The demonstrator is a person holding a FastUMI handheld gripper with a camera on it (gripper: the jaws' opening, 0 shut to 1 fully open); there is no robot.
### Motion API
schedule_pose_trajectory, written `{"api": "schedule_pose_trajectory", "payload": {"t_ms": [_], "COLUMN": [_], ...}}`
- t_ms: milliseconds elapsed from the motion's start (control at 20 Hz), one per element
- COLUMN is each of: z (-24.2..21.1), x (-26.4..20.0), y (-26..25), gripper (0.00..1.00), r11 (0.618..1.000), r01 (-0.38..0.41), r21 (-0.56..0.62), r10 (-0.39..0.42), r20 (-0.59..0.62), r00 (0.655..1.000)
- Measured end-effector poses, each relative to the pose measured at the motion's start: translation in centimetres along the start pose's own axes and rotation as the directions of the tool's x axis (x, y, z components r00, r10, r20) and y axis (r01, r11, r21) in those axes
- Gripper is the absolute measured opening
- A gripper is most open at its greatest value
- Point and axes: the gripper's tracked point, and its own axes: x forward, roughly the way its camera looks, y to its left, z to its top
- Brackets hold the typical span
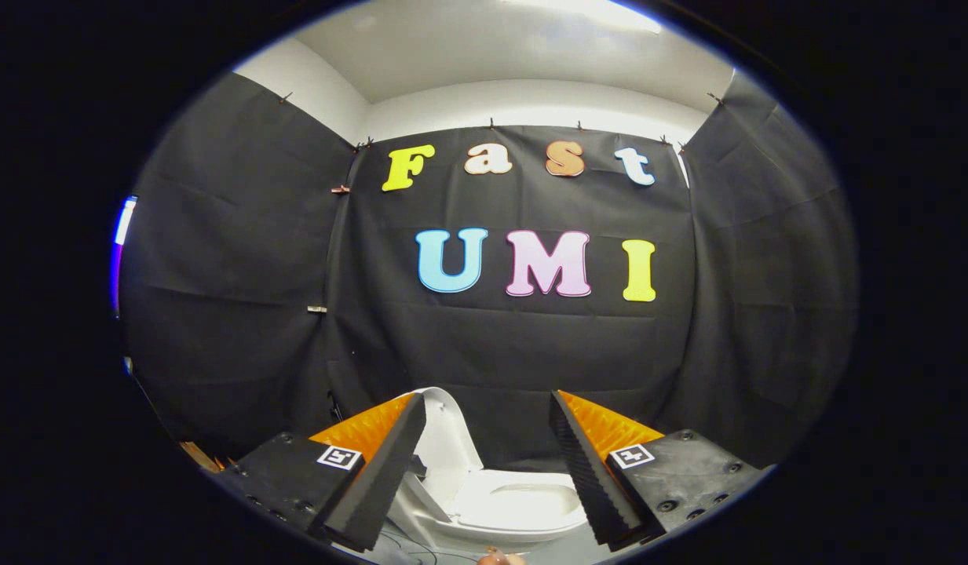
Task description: Open the toilet lid.
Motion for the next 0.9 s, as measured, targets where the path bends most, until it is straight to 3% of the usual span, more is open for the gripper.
{"api": "schedule_pose_trajectory", "payload": {"t_ms": [900], "z": [1.0], "x": [-0.4], "y": [-1.4], "gripper": [0.99], "r11": [1.000], "r01": [0.025], "r21": [0.015], "r10": [-0.025], "r20": [0.013], "r00": [1.000]}}
